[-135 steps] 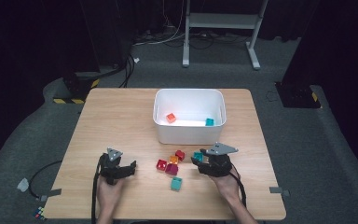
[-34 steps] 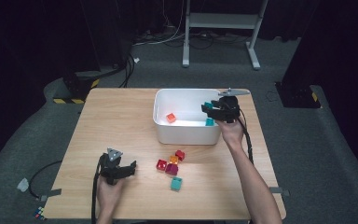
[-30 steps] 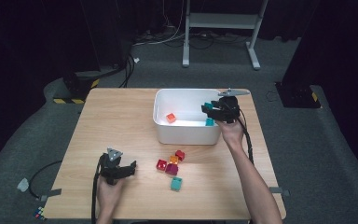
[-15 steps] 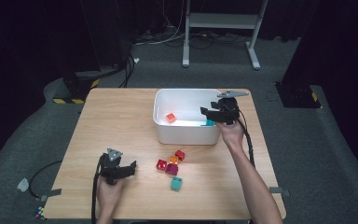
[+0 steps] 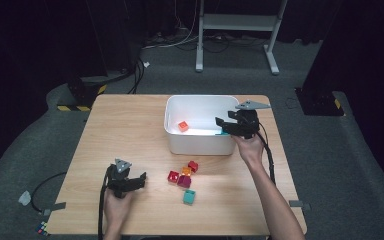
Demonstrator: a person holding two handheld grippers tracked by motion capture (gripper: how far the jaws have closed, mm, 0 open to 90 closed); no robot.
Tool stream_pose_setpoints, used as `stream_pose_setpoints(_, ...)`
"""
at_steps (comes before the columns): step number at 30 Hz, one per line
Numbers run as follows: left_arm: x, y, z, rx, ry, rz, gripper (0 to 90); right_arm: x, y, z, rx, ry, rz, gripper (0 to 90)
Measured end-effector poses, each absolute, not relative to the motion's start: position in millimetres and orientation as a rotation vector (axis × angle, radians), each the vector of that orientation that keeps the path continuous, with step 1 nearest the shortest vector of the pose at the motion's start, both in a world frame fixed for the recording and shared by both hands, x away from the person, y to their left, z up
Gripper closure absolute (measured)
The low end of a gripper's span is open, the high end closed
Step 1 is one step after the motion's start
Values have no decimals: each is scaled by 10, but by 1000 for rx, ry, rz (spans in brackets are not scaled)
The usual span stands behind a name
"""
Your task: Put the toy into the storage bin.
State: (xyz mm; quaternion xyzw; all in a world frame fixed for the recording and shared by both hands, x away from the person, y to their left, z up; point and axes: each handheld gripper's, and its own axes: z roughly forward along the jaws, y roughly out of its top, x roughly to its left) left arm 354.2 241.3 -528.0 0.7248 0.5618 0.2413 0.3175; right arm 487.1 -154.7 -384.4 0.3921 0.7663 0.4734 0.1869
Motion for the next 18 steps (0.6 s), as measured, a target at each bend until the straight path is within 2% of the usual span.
stream_pose_setpoints(5,3542,2413,-5280,1909,1478,636,153,4760,-1578,-3827,1077,2135,1376,395)
stream_pose_setpoints(18,3542,2413,-5280,1908,1478,636,153,4463,-1674,-3930,1077,2140,1436,329)
